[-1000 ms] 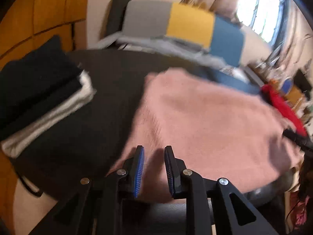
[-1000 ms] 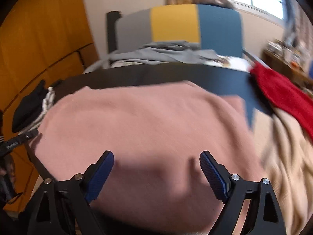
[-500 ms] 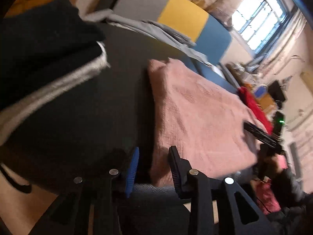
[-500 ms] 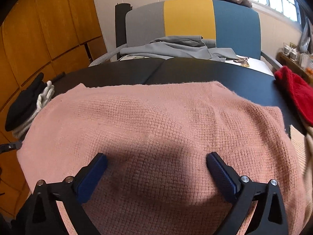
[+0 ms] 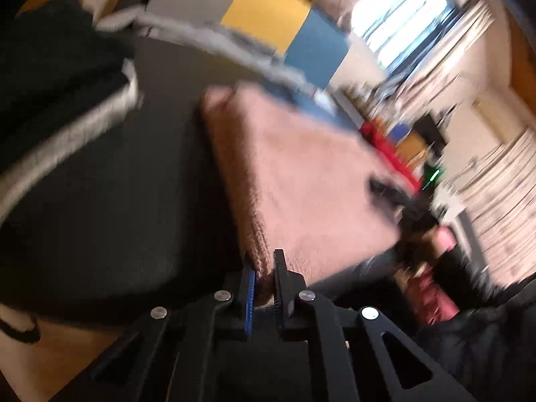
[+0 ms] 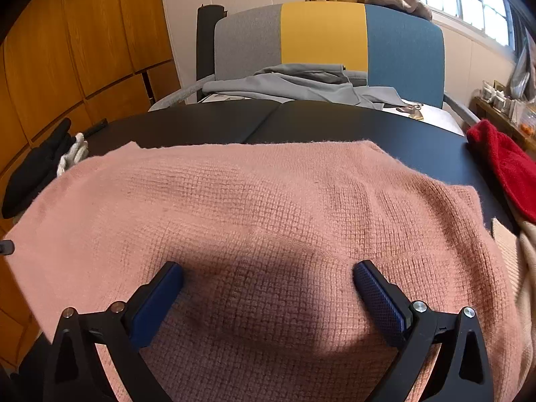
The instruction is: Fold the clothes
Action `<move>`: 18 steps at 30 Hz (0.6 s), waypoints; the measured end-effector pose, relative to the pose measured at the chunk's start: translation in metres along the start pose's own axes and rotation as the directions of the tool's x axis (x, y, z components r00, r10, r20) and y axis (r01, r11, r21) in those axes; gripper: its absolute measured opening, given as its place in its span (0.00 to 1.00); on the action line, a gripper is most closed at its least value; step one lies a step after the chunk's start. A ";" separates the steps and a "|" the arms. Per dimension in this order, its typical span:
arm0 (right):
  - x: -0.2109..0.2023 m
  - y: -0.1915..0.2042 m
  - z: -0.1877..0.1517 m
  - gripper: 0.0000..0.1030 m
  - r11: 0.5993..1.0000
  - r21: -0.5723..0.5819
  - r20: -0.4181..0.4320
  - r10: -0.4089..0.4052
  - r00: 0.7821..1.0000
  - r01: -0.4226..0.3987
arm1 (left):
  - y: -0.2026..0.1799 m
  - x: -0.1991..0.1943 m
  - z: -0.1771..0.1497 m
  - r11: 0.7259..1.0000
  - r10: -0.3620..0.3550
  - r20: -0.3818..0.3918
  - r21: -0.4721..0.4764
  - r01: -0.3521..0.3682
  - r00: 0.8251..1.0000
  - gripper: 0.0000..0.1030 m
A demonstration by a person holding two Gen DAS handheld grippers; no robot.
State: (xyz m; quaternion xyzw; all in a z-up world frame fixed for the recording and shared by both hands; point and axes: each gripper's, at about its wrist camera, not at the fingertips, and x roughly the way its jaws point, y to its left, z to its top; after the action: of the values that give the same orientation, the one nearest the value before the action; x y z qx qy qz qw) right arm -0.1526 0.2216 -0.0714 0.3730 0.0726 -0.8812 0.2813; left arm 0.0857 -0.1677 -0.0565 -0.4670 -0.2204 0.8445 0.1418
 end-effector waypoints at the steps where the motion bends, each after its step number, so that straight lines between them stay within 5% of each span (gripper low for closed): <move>1: 0.000 0.001 0.000 1.00 1.000 -0.005 -0.001 -0.001 1.000 0.001 | 0.002 0.003 -0.002 1.000 0.003 -0.016 -0.006 -0.003 1.000 0.09; 5: 0.000 0.003 0.000 1.00 1.000 -0.013 -0.001 0.003 1.000 -0.003 | 0.009 -0.006 0.003 0.996 -0.037 0.006 -0.075 0.038 0.999 0.21; 11: 0.000 0.003 0.000 1.00 1.000 -0.012 0.004 0.003 1.000 -0.003 | 0.020 -0.024 0.051 0.994 0.027 0.143 -0.105 -0.012 0.989 0.27; 18: -0.001 0.005 -0.002 1.00 1.000 -0.008 0.011 0.005 1.000 -0.004 | 0.028 0.042 0.119 0.993 -0.040 0.104 -0.109 0.052 0.994 0.31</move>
State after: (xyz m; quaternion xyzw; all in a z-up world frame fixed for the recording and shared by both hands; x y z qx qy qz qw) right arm -0.1483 0.2183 -0.0717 0.3671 0.0735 -0.8823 0.2851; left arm -0.0386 -0.2015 -0.0450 -0.4256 -0.2847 0.8500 0.1236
